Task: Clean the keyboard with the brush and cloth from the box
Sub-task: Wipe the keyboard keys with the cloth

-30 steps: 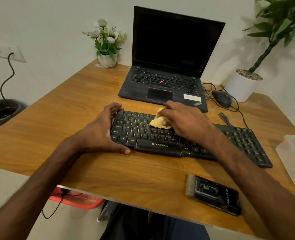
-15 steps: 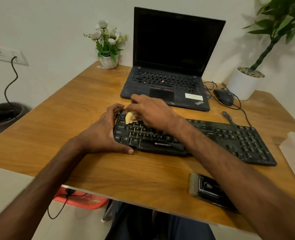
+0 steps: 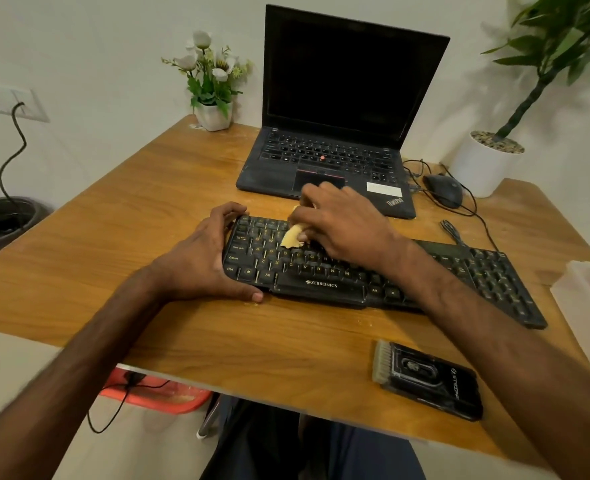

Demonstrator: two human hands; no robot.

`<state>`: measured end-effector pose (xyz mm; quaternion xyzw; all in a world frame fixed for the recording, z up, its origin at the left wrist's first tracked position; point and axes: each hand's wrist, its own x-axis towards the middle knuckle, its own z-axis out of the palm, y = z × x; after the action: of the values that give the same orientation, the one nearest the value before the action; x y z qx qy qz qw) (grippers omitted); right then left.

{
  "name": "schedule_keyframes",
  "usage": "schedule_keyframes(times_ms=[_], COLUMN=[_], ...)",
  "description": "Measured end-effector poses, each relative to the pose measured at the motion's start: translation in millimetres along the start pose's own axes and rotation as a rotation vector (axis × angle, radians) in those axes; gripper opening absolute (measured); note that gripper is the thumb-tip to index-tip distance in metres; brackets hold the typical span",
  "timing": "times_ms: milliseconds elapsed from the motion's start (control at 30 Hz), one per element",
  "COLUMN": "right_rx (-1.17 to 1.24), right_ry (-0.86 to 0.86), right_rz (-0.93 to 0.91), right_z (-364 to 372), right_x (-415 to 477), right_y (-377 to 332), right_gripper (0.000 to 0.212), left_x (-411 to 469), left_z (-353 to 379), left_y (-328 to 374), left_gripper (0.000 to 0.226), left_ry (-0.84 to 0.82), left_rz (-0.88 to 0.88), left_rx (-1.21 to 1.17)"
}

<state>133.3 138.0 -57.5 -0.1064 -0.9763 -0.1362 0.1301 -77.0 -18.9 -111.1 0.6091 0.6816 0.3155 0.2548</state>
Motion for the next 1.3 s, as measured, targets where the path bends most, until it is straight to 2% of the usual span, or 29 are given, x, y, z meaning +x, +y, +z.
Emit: schedule_keyframes(times_ms=[100, 367, 500, 600, 800, 1133, 1200, 1300], right_rx=[-0.02, -0.256, -0.318, -0.2, -0.112, -0.452, -0.456, -0.307], right_ry=[0.042, -0.039, -0.023, 0.022, 0.036, -0.064, -0.043, 0.041], right_rz=[-0.035, -0.194, -0.046, 0.017, -0.114, -0.332, -0.28, -0.091], right_z=[10.1, 3.0, 0.5, 2.2, 6.3, -4.7, -8.6, -11.4], right_x=[12.8, 7.5, 12.5, 10.6, 2.2, 10.7, 10.7, 6.4], right_y=[-7.4, 8.1, 18.9, 17.9, 3.5, 12.4, 16.0, 19.2], right_gripper=[0.029, 0.038, 0.037, 0.037, 0.035, 0.036, 0.036, 0.034], left_x=[-0.2, 1.7, 0.3, 0.9, 1.6, 2.3, 2.0, 2.6], left_z=[-0.2, -1.3, -2.0, -1.3, -1.6, -2.1, -2.1, -2.1], left_y=[-0.4, -0.5, 0.5, 0.5, 0.4, -0.5, -1.1, -2.2], left_gripper=[0.139, 0.139, 0.139, 0.138, 0.136, 0.136, 0.137, 0.136], left_ry=[-0.001, -0.002, -0.006, -0.012, -0.01, -0.011, -0.009, -0.008], left_rz=[-0.006, -0.021, -0.035, -0.039, -0.043, -0.045, -0.042, -0.039], left_rx=[0.005, 0.051, 0.051, 0.055, 0.061, 0.042, 0.045, 0.045])
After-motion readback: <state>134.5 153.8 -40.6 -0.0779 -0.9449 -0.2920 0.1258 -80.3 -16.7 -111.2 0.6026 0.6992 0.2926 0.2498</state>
